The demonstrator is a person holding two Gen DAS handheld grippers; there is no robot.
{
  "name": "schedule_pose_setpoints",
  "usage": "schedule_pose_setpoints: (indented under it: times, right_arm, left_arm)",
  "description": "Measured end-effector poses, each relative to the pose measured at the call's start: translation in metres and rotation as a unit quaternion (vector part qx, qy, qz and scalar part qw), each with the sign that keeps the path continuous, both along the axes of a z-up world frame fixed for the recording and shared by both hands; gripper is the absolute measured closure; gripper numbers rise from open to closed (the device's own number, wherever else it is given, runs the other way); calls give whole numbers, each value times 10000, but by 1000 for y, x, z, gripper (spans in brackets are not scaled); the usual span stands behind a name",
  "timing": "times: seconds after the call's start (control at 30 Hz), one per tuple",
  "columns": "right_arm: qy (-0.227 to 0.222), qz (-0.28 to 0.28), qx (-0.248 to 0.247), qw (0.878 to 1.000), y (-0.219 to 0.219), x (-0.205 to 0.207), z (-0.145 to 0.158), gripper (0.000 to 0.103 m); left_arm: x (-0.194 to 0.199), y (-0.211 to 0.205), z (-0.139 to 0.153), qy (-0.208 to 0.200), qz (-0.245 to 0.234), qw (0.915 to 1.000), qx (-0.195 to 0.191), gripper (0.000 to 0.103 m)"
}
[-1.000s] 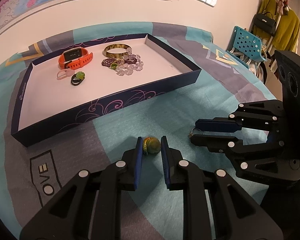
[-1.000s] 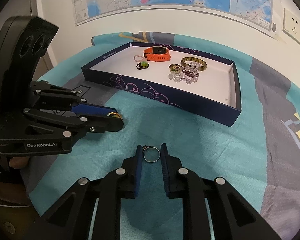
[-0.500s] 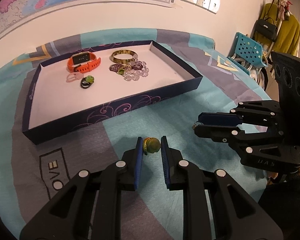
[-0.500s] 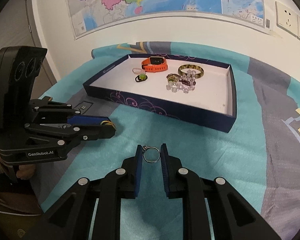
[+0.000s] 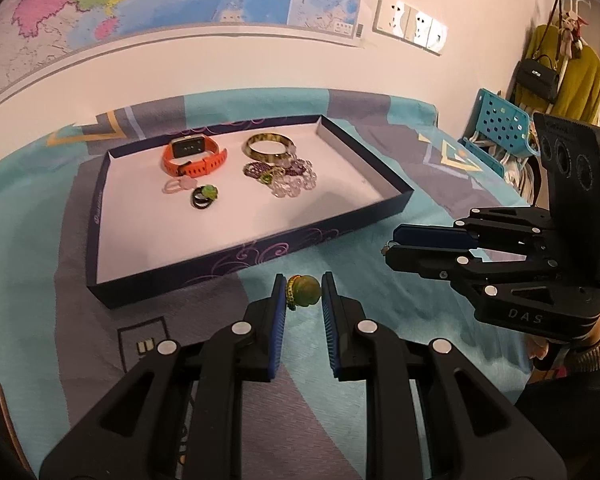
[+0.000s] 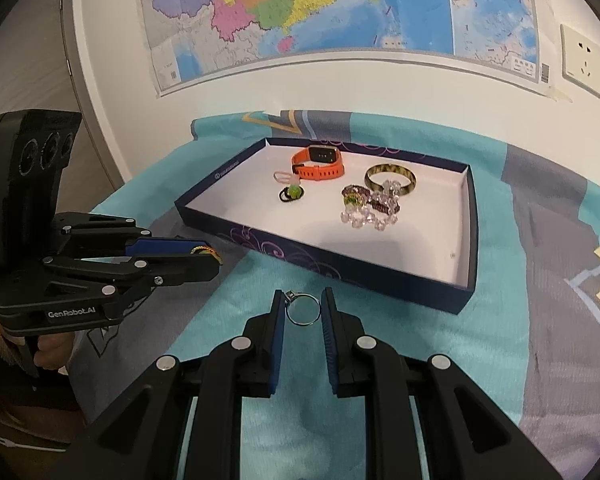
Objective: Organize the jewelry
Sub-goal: 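Carry the bead piece with the left tool into the box while the right tool carries the silver ring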
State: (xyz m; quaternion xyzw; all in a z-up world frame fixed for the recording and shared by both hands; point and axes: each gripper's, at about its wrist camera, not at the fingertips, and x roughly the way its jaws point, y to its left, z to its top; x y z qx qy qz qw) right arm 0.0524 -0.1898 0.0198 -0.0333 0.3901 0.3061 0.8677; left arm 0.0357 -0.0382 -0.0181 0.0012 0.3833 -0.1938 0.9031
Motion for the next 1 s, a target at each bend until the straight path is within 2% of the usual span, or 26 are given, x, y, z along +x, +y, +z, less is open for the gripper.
schedule_pose_setpoints:
  times: [1.0]
  right_arm:
    - [-217, 49, 16, 9998, 7, 19, 10, 87]
  left_arm:
    - [8, 13, 16, -250, 289, 9993, 57, 85]
